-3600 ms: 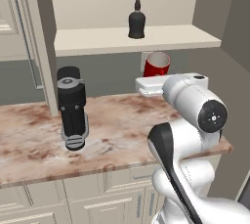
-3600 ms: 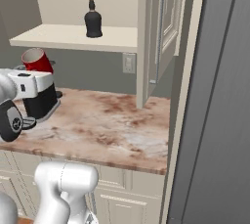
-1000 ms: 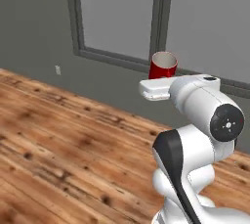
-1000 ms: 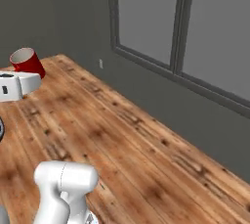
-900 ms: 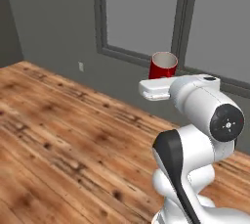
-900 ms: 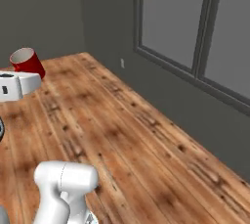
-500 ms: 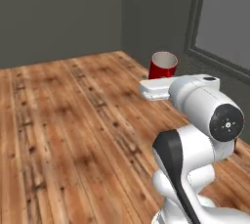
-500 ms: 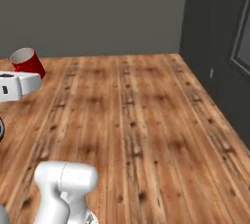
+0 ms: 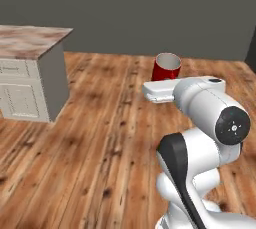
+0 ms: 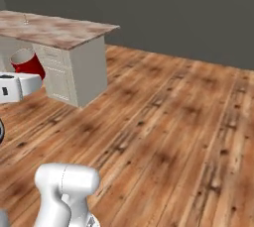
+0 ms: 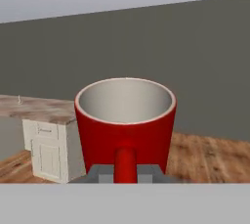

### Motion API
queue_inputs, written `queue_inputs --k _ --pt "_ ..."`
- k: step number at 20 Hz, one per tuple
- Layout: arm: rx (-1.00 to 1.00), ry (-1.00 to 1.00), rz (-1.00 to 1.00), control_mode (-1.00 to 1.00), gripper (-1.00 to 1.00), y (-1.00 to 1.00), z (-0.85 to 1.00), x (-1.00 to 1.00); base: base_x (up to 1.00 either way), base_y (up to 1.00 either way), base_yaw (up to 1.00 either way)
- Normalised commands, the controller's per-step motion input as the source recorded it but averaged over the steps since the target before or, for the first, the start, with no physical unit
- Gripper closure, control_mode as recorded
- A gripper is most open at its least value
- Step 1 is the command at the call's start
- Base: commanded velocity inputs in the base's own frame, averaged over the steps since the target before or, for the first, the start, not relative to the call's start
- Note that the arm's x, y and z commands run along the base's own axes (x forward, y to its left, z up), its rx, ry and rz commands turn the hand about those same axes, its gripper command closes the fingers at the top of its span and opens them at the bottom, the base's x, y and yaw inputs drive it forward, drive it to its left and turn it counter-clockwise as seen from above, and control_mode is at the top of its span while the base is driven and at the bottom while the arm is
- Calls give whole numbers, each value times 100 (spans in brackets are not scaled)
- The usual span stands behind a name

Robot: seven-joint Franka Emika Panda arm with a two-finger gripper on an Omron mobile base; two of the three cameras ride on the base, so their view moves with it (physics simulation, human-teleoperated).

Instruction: Open the cabinet directly in front. Then move the liquor and the mug to the dining counter with the candle on it.

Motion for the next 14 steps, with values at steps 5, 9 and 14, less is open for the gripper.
queue_inputs --k 5,9,14 --pt "0 0 0 100 100 0 0 0 -17 0 79" --pt "0 0 0 100 100 0 0 0 -16 0 47" --pt "0 0 0 100 100 0 0 0 52 28 -11"
